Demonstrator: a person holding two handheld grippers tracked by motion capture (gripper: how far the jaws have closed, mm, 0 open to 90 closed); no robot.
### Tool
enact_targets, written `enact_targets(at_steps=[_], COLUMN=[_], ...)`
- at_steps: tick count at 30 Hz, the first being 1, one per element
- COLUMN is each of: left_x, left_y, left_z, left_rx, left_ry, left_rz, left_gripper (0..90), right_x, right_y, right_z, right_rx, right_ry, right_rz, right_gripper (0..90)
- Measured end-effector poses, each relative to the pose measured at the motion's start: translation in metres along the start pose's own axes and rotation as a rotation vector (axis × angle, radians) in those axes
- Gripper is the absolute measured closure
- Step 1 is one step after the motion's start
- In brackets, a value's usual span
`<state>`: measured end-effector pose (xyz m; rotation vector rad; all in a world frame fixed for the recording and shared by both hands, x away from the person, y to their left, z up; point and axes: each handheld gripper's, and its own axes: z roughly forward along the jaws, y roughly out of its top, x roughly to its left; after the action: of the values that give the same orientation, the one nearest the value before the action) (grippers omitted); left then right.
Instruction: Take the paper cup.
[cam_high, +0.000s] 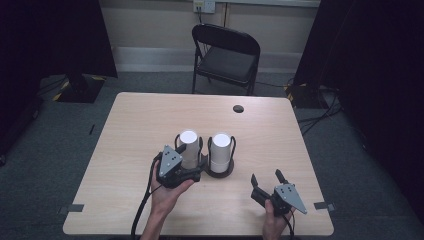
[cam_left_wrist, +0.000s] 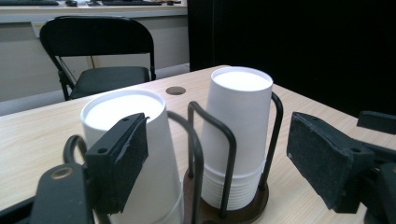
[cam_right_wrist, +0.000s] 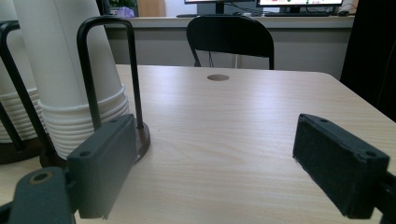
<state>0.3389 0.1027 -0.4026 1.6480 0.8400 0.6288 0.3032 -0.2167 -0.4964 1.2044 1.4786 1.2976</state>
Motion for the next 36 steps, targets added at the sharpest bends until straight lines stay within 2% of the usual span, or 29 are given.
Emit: enact_targets(at_steps=[4, 6, 10, 16, 19, 23, 26, 31, 33, 36], left_x=[0.0, 0.0, 0.0, -0.002, -0.003, -0.003, -0.004, -0.009, -0.01, -0.01], left_y=[0.005, 0.008, 0.013, 0.015, 0.017, 0.022, 0.03, 0.041, 0.043, 0.042], left_z=[0.005, 0.009, 0.014, 0.023, 0.026, 0.03, 0.035, 0.045, 0.048, 0.053], left_rx=[-0.012, -0.001, -0.006, 0.008, 0.005, -0.006, -0.008, -0.009, -0.001, -0.003], left_ry=[0.0, -0.015, -0.012, -0.017, -0.041, -0.055, -0.064, -0.057, -0.071, -0.074], left_rz=[-0.024, -0.017, 0.003, 0.012, 0.005, -0.027, -0.005, 0.048, 0.053, 0.046], left_gripper=[18.2, 19.2, 21.1, 21.9, 21.5, 21.8, 22.1, 23.9, 30.9, 31.8], right_x=[0.0, 0.0, 0.0, 0.0, 0.0, 0.0, 0.0, 0.0, 0.0, 0.0], right_y=[0.0, 0.0, 0.0, 0.0, 0.0, 0.0, 0.0, 0.0, 0.0, 0.0], right_z=[0.0, 0.0, 0.001, 0.001, 0.001, 0.001, 0.001, 0.001, 0.001, 0.001], right_rx=[0.001, 0.002, 0.008, 0.008, 0.007, 0.011, 0.008, 0.007, 0.008, 0.006], right_ry=[-0.001, 0.003, 0.0, 0.004, 0.005, 0.005, 0.011, 0.014, 0.017, 0.019], right_rz=[0.003, -0.003, -0.003, -0.003, -0.005, -0.005, -0.006, -0.005, -0.009, -0.008], right_gripper=[12.9, 12.9, 13.0, 13.0, 13.0, 13.1, 13.1, 13.2, 13.3, 13.3])
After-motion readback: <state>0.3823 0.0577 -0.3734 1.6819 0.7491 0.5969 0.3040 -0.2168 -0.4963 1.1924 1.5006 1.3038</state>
